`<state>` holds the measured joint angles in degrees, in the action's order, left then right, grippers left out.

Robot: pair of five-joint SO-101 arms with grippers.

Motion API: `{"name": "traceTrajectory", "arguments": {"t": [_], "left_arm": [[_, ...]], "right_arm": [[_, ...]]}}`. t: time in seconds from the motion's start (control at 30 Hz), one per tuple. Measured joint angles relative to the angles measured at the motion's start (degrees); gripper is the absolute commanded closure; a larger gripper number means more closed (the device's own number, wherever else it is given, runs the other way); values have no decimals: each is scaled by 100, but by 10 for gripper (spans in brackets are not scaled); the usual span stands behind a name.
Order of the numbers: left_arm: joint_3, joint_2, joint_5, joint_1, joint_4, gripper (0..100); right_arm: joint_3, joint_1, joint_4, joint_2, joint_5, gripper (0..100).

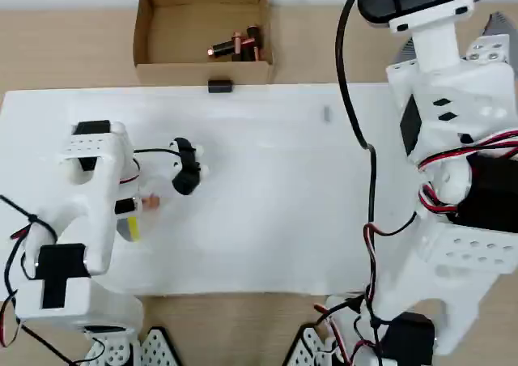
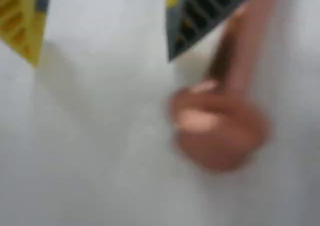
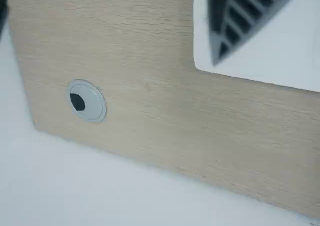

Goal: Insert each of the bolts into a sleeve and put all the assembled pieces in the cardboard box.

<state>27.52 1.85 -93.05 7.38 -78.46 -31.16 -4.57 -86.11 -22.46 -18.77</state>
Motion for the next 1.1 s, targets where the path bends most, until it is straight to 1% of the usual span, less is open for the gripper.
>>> {"name": "traceTrajectory", "arguments": {"t": [0.17, 0.33, 0.47, 0.53, 0.73, 0.9, 1.1], "left_arm": [[-369, 26, 0, -132, 18, 822], [-1204, 26, 0, -141, -536, 822], [-1776, 26, 0, -141, -651, 822], [-1837, 26, 0, -141, -536, 822], [-1846, 264, 0, -88, 308, 822], [-1846, 747, 0, -88, 422, 822], [-1837, 923, 0, -88, 422, 822]], "right_arm": [[0, 0, -176, 0, 0, 680], [62, 0, -193, 0, 0, 680], [255, 0, -193, 0, 0, 680], [273, 0, -193, 0, 0, 680], [273, 0, -193, 0, 0, 680], [273, 0, -193, 0, 0, 680], [273, 0, -193, 0, 0, 680]]}}
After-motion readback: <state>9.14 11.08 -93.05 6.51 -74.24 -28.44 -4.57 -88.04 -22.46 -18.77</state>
